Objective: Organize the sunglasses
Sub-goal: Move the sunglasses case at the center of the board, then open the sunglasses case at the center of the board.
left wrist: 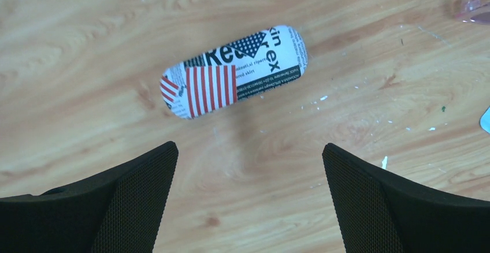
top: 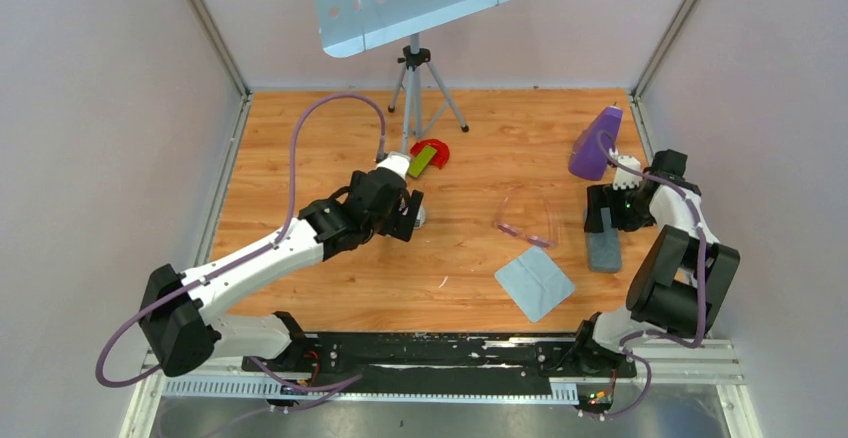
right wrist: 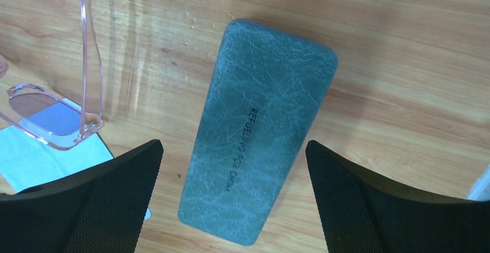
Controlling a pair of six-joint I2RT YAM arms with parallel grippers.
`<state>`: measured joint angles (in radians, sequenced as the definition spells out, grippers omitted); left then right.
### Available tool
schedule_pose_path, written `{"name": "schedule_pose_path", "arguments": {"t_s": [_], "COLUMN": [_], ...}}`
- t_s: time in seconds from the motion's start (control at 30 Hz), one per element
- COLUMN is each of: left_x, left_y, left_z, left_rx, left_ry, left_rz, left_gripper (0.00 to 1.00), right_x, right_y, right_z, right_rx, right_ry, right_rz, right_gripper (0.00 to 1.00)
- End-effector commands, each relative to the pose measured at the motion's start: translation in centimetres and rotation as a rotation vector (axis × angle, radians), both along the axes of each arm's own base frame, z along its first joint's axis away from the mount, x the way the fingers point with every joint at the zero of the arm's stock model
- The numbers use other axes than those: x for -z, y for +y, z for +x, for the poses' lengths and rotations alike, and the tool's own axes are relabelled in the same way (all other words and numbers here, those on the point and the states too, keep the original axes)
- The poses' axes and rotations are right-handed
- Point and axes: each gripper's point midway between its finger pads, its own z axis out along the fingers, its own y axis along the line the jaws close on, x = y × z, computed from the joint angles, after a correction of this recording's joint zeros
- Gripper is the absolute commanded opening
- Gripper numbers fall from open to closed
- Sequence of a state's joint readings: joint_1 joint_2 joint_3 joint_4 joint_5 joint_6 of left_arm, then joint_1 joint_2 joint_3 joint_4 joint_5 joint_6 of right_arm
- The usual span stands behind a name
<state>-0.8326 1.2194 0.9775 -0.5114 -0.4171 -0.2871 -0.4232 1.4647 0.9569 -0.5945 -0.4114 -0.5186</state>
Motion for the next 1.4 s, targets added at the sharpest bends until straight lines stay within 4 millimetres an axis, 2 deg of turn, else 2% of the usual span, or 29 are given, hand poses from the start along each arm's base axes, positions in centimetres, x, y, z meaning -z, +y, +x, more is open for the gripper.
{"name": "schedule_pose_path", "arguments": {"t_s": [0.0, 0.1, 0.2, 0.3, 0.4, 0.53, 0.67, 0.9, 1.0, 1.1, 1.2, 1.27, 1.37], "left_x": [1.3, 0.9, 0.3, -0.1, -0.8, -1.6, -2.3, -1.9, -1.6, -1.3, -1.4, -1.6, -3.0], "left_y": [-0.4, 0.4, 0.0, 0.4, 0.6, 0.8, 0.4, -0.6, -1.0, -1.0, -0.7, -0.8, -2.6], "left_z": [-0.8, -0.7, -1.0, -1.2, -1.4, -1.9, -2.5, -3.2, -3.4, -3.5, -3.4, -3.4, -3.8], "left_rx": [-0.193, -0.277, -0.270, -0.284, -0.268, -0.244, -0.194, -0.097, -0.066, -0.056, -0.050, -0.036, 0.078], "left_ry": [0.110, 0.090, 0.074, 0.062, 0.051, 0.024, -0.013, -0.027, -0.010, -0.003, -0.020, -0.037, -0.089], "left_rz": [-0.142, -0.161, -0.244, -0.266, -0.253, -0.274, -0.344, -0.359, -0.340, -0.322, -0.314, -0.321, -0.415], "left_gripper": [1.00, 1.00, 0.93, 0.91, 0.88, 0.85, 0.82, 0.82, 0.82, 0.82, 0.82, 0.83, 0.83], "right_x": [1.5, 2.7, 3.2, 3.2, 2.6, 1.0, -3.0, -11.6, -14.7, -17.7, -19.3, -19.6, -20.0], "right_y": [0.9, 0.4, -0.1, -0.1, 0.1, 0.4, 1.7, 7.7, 10.7, 13.2, 16.2, 18.3, 21.0], "right_z": [0.8, 0.6, 0.4, 0.1, 0.0, -0.5, -1.9, -4.0, -4.9, -5.0, -5.8, -6.6, -7.6], "right_rx": [0.002, 0.021, 0.037, 0.038, 0.038, 0.021, -0.070, -0.413, -0.541, -0.600, -0.701, -0.781, -0.874], "right_ry": [0.047, 0.089, 0.114, 0.117, 0.104, 0.088, 0.022, -0.263, -0.360, -0.383, -0.311, -0.245, -0.192], "right_rz": [0.013, -0.013, -0.037, -0.041, -0.040, -0.038, -0.019, 0.094, 0.205, 0.366, 0.495, 0.550, 0.601], "right_gripper": [0.99, 0.99, 0.99, 0.89, 0.73, 0.58, 0.53, 0.52, 0.52, 0.48, 0.42, 0.41, 0.41]}}
